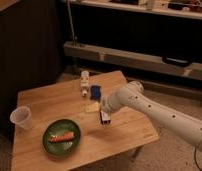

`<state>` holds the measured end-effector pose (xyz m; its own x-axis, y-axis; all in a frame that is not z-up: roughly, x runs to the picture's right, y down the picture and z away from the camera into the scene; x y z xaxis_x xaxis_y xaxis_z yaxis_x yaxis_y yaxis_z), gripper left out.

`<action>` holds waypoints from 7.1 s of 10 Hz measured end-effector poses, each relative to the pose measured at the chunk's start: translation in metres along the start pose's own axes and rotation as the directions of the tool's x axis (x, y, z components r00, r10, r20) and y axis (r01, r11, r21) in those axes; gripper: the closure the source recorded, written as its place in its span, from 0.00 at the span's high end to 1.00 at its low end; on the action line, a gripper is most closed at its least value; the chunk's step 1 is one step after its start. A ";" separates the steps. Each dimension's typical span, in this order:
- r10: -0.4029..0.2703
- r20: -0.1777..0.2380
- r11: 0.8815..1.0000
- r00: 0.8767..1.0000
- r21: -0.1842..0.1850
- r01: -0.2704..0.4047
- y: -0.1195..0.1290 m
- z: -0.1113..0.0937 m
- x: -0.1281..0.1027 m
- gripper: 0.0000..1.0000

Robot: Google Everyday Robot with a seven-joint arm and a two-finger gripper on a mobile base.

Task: Place the eraser in the ceramic cup

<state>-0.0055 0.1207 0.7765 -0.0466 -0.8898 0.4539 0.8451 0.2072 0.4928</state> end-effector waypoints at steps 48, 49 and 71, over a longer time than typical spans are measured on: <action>-0.155 0.157 0.920 0.975 -0.336 0.200 0.071 0.073 0.096 0.00; -0.187 0.122 0.932 0.975 -0.291 0.215 0.053 0.058 0.101 0.00; -0.722 -0.463 0.356 0.515 0.390 0.849 -0.434 0.062 0.060 0.00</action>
<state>-0.4081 0.0022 0.6355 -0.3870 -0.7957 -0.4659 0.0537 -0.5238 0.8501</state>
